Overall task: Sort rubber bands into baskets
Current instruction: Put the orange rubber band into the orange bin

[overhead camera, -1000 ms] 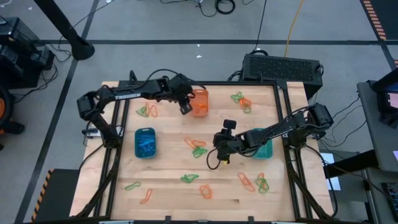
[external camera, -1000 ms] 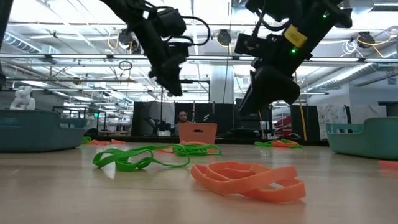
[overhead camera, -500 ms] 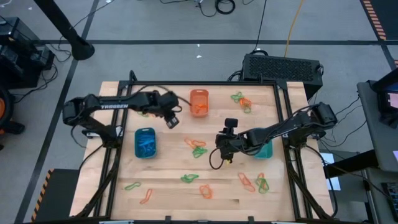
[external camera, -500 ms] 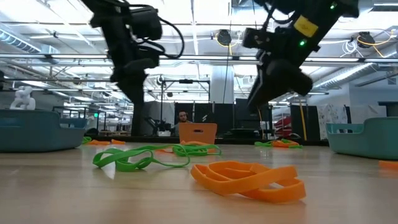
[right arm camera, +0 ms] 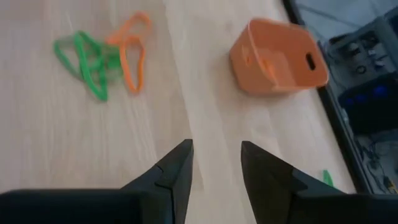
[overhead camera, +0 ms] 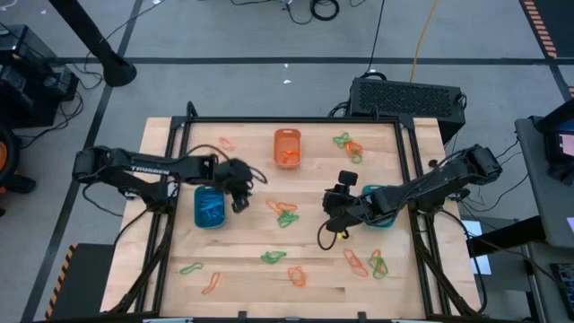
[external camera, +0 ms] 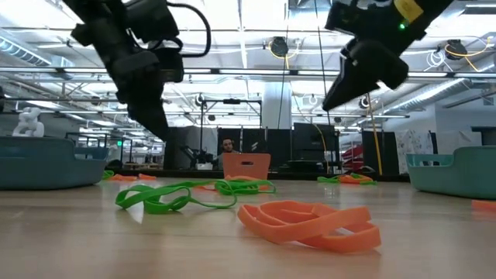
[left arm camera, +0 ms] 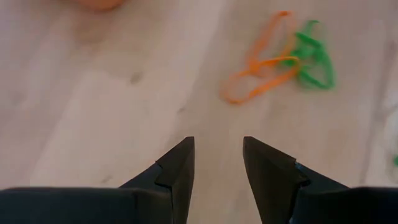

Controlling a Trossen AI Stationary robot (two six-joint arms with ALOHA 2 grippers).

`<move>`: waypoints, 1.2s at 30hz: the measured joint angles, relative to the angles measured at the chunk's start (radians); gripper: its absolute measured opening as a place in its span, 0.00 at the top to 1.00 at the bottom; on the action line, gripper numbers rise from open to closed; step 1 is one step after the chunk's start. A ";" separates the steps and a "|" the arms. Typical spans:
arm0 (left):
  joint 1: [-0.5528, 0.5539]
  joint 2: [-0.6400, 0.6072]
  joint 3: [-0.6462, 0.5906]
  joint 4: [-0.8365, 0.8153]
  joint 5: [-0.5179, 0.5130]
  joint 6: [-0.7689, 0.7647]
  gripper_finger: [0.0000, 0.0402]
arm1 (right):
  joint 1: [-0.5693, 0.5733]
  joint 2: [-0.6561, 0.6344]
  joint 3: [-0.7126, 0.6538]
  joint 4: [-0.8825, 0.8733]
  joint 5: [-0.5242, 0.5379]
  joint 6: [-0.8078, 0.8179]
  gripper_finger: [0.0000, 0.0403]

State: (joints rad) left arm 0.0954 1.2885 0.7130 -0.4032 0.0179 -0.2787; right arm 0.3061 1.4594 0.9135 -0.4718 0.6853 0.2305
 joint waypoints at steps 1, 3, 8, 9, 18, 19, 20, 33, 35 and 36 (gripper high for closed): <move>-0.024 0.008 -0.013 0.036 -0.005 0.007 0.64 | -0.001 -0.001 0.000 0.023 0.000 -0.008 0.68; -0.061 0.028 -0.027 0.086 -0.030 0.025 0.64 | -0.005 -0.001 0.000 0.064 -0.002 -0.041 0.68; -0.107 0.110 -0.030 0.252 -0.044 0.103 0.64 | -0.025 0.000 0.000 0.184 -0.005 -0.104 0.68; -0.112 0.135 -0.030 0.278 -0.044 0.128 0.64 | -0.028 0.000 0.000 0.201 -0.005 -0.116 0.68; -0.072 0.287 -0.020 0.442 -0.042 0.278 0.64 | -0.064 0.001 0.000 0.216 -0.008 -0.151 0.68; -0.058 0.288 -0.012 0.436 -0.054 0.282 0.64 | -0.068 0.001 0.000 0.208 -0.008 -0.156 0.68; -0.041 0.287 0.002 0.411 -0.075 0.278 0.64 | -0.072 0.001 0.000 0.206 -0.008 -0.161 0.68; 0.480 0.282 0.184 -0.106 -0.212 0.135 0.64 | -0.146 0.001 -0.060 0.216 -0.011 -0.165 0.68; 0.557 0.294 0.183 -0.133 -0.210 0.135 0.64 | -0.154 0.001 -0.067 0.213 -0.015 -0.165 0.68; 0.588 0.299 0.183 -0.145 -0.210 0.134 0.64 | -0.157 0.001 -0.069 0.214 -0.030 -0.165 0.68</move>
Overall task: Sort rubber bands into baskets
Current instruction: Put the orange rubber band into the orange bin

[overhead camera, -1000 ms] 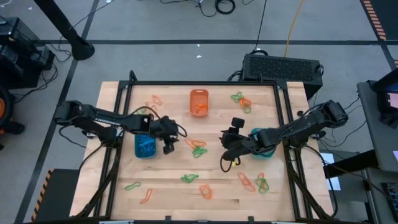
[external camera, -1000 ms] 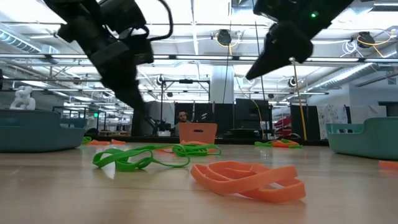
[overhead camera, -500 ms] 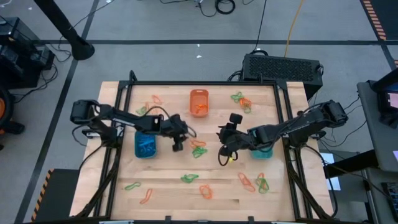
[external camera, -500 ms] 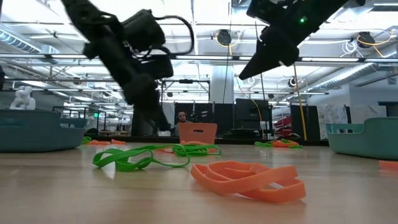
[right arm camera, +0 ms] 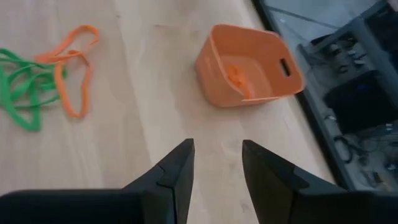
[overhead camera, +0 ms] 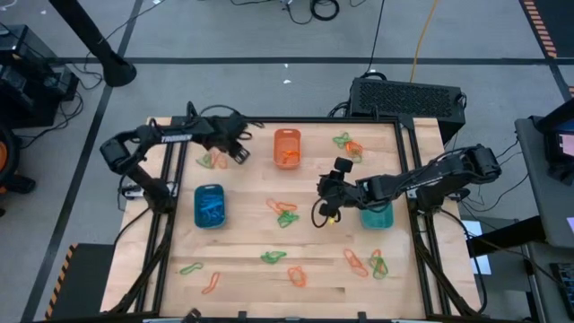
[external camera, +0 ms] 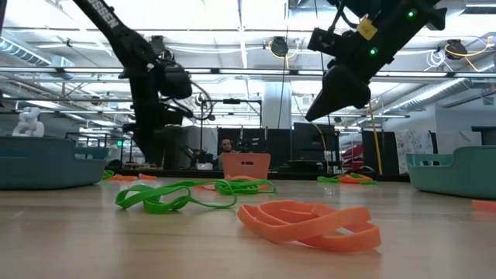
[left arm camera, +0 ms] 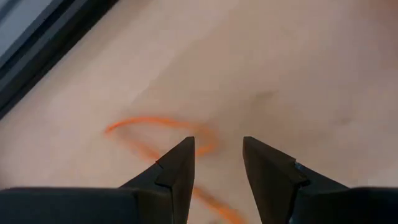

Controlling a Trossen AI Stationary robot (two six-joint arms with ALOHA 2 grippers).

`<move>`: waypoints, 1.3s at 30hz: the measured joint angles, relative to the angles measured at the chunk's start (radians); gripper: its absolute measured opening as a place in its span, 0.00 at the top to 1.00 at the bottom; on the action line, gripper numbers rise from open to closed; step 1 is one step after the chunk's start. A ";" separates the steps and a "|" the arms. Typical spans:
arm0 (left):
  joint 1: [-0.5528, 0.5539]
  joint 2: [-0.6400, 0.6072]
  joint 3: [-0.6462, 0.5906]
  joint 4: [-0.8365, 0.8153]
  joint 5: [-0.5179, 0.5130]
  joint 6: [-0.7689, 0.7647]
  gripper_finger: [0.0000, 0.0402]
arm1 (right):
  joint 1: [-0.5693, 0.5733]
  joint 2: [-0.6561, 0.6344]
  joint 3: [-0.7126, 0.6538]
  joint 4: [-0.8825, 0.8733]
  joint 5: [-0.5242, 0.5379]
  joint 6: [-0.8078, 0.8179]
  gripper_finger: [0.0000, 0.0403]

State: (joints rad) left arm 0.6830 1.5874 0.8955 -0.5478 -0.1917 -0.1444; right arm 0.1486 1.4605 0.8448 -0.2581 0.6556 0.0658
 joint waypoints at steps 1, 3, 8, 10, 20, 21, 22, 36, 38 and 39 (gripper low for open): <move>0.029 0.005 0.000 0.000 0.000 -0.002 0.64 | -0.005 0.000 -0.002 0.002 -0.018 0.000 0.68; 0.074 0.020 0.001 0.005 0.000 -0.006 0.64 | -0.012 0.000 -0.006 0.008 -0.046 -0.003 0.68; 0.129 0.054 0.001 0.012 0.001 -0.005 0.64 | -0.024 0.000 -0.010 0.012 -0.062 -0.004 0.68; 0.135 0.070 0.001 0.010 0.006 -0.003 0.64 | -0.024 0.000 -0.010 0.013 -0.062 -0.004 0.68; 0.155 0.132 0.005 0.012 0.012 0.004 0.64 | -0.023 0.000 -0.010 0.024 -0.063 -0.016 0.68; 0.155 0.132 0.005 0.011 0.017 0.012 0.64 | -0.023 0.000 -0.010 0.024 -0.063 -0.019 0.68; 0.156 0.132 0.005 0.009 0.025 0.019 0.64 | -0.023 0.000 -0.010 0.024 -0.063 -0.021 0.68; 0.153 0.135 0.002 -0.077 0.069 0.076 0.91 | -0.024 0.000 -0.010 0.024 -0.063 -0.030 0.68; 0.147 0.134 0.003 -0.061 0.065 0.083 0.97 | -0.024 0.000 -0.010 0.025 -0.063 -0.030 0.68; 0.146 0.135 0.005 -0.059 0.064 0.083 0.98 | -0.024 0.000 -0.010 0.025 -0.063 -0.030 0.68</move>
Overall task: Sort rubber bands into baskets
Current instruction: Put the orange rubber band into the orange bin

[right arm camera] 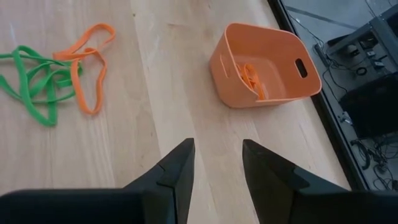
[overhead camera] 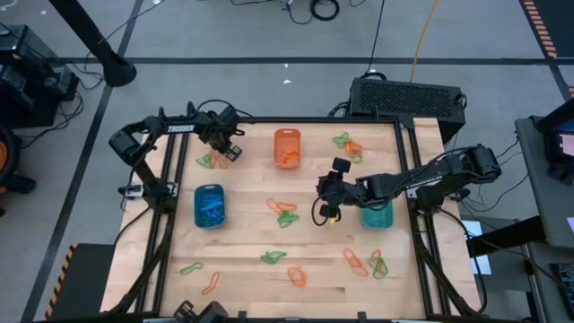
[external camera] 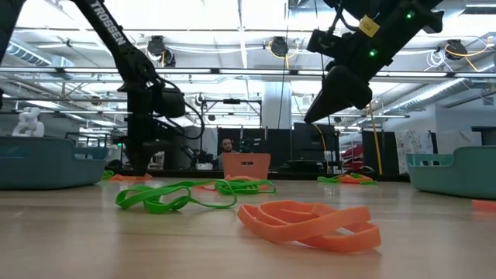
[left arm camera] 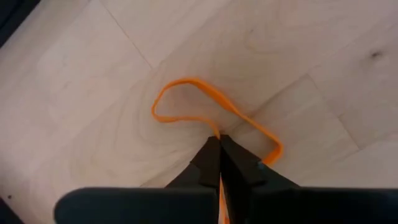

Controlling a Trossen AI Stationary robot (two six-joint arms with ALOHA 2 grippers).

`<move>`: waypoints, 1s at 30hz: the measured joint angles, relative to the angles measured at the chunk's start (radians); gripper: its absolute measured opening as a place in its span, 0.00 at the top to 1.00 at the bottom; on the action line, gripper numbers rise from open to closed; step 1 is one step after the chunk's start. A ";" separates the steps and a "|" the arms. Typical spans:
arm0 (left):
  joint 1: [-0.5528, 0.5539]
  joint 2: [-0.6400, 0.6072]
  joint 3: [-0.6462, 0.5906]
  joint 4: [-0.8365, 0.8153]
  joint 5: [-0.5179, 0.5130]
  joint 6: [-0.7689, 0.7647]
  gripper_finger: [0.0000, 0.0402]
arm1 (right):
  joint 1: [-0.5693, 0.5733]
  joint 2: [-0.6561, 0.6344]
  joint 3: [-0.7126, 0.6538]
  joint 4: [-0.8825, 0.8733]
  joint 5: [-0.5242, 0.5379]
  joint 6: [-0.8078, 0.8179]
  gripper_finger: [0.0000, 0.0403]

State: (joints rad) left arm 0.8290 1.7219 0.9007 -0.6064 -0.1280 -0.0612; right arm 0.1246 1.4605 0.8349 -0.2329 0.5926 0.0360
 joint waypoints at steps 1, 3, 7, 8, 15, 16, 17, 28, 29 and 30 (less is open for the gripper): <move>-0.004 -0.002 0.004 0.000 0.000 0.001 0.98 | 0.000 0.000 0.000 0.001 0.000 0.000 0.68; -0.012 -0.013 0.008 0.005 -0.005 0.017 0.99 | 0.000 0.000 0.000 0.004 0.000 0.000 0.68; -0.037 -0.060 0.019 0.017 -0.002 0.018 0.99 | 0.000 0.000 0.000 0.027 0.000 -0.014 0.68; -0.046 -0.079 0.025 0.019 0.000 0.018 0.99 | 0.000 0.000 0.001 0.034 0.000 -0.018 0.68; -0.131 -0.196 0.036 0.091 0.058 0.018 1.00 | -0.009 0.000 0.002 0.044 0.000 -0.023 0.68; -0.148 -0.210 0.036 0.112 0.089 0.018 1.00 | -0.012 0.000 0.002 0.044 0.000 -0.023 0.68; -0.166 -0.222 0.036 0.139 0.119 0.017 1.00 | -0.015 0.000 0.002 0.044 0.000 -0.023 0.68; -0.384 -0.187 0.037 0.490 0.181 -0.038 1.00 | -0.047 0.000 0.002 0.134 -0.083 -0.059 0.68; -0.394 -0.173 0.037 0.520 0.176 -0.038 1.00 | -0.049 0.000 0.002 0.146 -0.095 -0.067 0.68; -0.402 -0.158 0.038 0.543 0.167 -0.038 1.00 | -0.049 0.000 0.002 0.160 -0.105 -0.075 0.68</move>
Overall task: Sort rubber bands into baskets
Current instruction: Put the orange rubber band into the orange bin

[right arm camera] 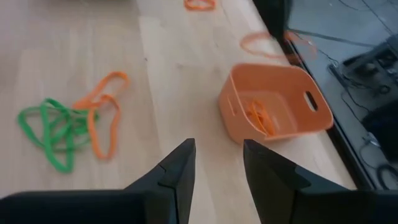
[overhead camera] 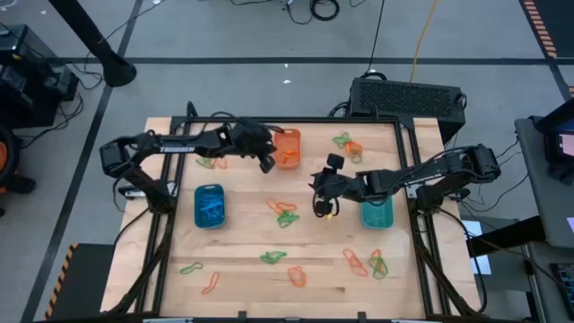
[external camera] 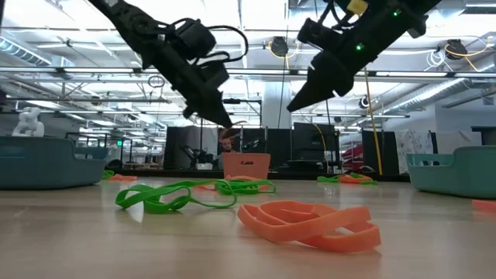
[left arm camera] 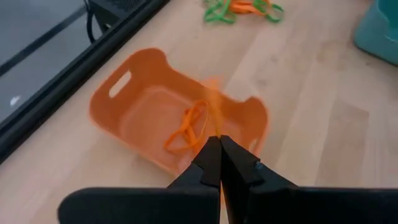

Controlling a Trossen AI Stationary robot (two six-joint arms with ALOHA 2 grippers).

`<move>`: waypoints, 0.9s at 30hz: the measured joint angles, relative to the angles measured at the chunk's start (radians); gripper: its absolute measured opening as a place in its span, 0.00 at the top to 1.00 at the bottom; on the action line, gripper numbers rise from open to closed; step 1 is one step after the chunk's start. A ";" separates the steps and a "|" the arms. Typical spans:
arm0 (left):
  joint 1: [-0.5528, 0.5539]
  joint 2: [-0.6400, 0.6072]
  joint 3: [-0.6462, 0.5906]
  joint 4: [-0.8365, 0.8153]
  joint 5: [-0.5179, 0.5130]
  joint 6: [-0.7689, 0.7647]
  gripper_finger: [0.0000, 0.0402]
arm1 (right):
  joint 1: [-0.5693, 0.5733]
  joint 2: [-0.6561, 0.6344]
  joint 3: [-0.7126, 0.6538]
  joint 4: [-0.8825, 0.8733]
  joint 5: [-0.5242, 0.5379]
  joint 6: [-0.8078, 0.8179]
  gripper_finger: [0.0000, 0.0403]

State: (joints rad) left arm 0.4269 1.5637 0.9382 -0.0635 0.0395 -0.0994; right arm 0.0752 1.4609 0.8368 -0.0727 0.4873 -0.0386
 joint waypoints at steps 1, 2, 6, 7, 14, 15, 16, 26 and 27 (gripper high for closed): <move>-0.004 0.015 0.000 0.022 -0.014 0.000 1.00 | 0.000 0.000 0.000 0.009 -0.005 -0.003 0.68; -0.005 0.031 0.000 0.048 -0.027 0.000 1.00 | -0.002 0.000 0.000 0.017 -0.015 -0.008 0.68; 0.000 0.093 0.000 0.152 -0.033 -0.038 1.00 | -0.003 0.000 0.000 0.053 -0.023 -0.031 0.68; 0.001 0.106 0.000 0.168 -0.027 -0.046 1.00 | -0.003 0.000 0.000 0.055 -0.023 -0.036 0.68; 0.004 0.145 0.001 0.188 -0.015 -0.049 0.98 | -0.012 0.000 0.000 -0.003 0.082 -0.075 0.68; 0.003 0.145 0.001 0.185 -0.015 -0.049 0.96 | -0.018 0.000 0.000 -0.018 0.110 -0.066 0.68; 0.003 0.145 0.001 0.187 -0.015 -0.049 0.95 | -0.026 0.000 0.000 -0.034 0.118 -0.058 0.68; 0.005 0.145 0.001 0.155 -0.016 -0.045 0.71 | -0.178 0.000 0.000 -0.288 0.111 0.095 0.68; 0.005 0.145 0.001 0.151 -0.016 -0.045 0.69 | -0.198 0.000 -0.001 -0.311 0.110 0.110 0.68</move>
State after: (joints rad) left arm 0.4323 1.7092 0.9390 0.0874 0.0238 -0.1448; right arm -0.1223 1.4609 0.8362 -0.3838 0.5976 0.0714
